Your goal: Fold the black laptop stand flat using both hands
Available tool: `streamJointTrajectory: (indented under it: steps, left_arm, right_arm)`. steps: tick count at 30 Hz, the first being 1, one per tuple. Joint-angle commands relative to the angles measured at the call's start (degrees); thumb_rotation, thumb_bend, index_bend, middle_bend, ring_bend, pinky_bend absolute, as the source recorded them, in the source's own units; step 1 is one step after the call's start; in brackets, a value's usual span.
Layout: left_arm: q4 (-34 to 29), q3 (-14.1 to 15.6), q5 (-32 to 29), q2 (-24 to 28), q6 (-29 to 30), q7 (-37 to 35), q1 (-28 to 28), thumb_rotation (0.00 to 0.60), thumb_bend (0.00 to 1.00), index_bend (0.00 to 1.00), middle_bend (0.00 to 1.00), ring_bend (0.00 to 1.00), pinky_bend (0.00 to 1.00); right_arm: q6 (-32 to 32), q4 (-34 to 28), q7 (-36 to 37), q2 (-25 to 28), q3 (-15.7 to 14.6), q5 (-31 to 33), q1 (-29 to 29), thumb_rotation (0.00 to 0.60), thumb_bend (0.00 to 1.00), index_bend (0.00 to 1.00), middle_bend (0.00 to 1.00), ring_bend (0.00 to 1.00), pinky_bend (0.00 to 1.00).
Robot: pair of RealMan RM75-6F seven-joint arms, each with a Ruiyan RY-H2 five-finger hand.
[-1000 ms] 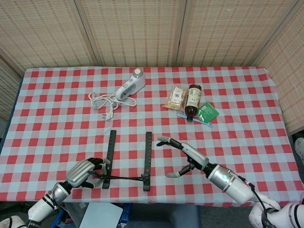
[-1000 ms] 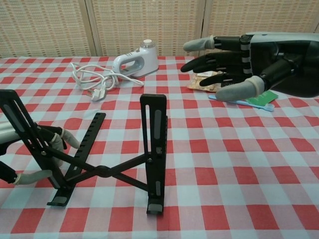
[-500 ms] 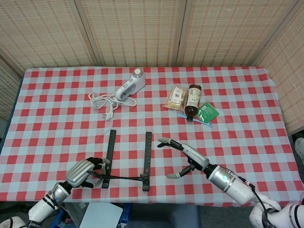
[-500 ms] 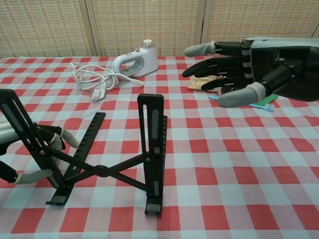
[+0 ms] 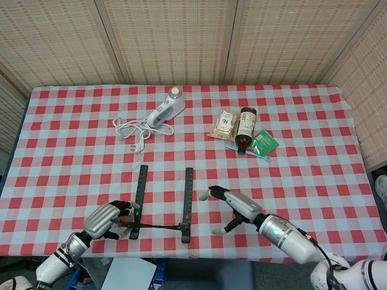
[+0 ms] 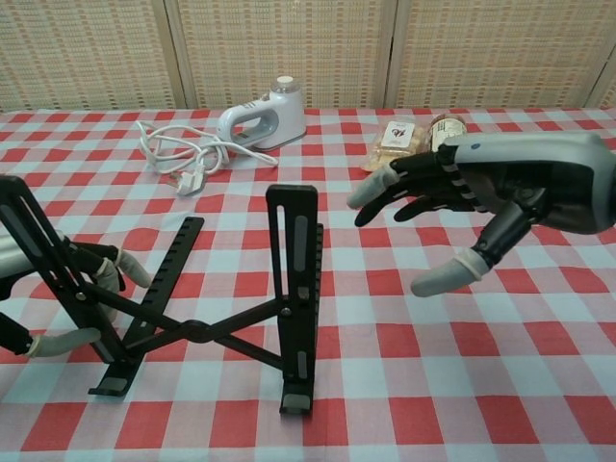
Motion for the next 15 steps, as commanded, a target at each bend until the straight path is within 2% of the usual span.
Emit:
streamJointTrajectory:
  steps: [1,7,15]
  left_arm:
    - [0.0,0.0,-0.1,0.0,-0.1,0.0,0.0,0.600,0.38,0.51,0.25,0.26,0.27]
    - [0.0,0.0,-0.1,0.0,-0.2,-0.2,0.0,0.600,0.38,0.51,0.25,0.26,0.27]
    - [0.0,0.0,-0.1,0.0,-0.1,-0.2,0.2,0.600,0.38,0.51,0.25,0.26,0.27]
  right_arm:
    - [-1.5,-2.0,-11.6,-4.4,0.3,10.2,2.3,0.600,0.00,0.30,0.26,0.04,0.08]
    - [-1.1,-3.0,-20.9,-8.4,0.4,18.4,5.0,0.600,0.00,0.35,0.26,0.05,0.08]
    - [0.5,-2.7,-27.7,-12.8,0.5,24.8,7.1,0.600,0.03,0.39,0.26,0.05,0.08]
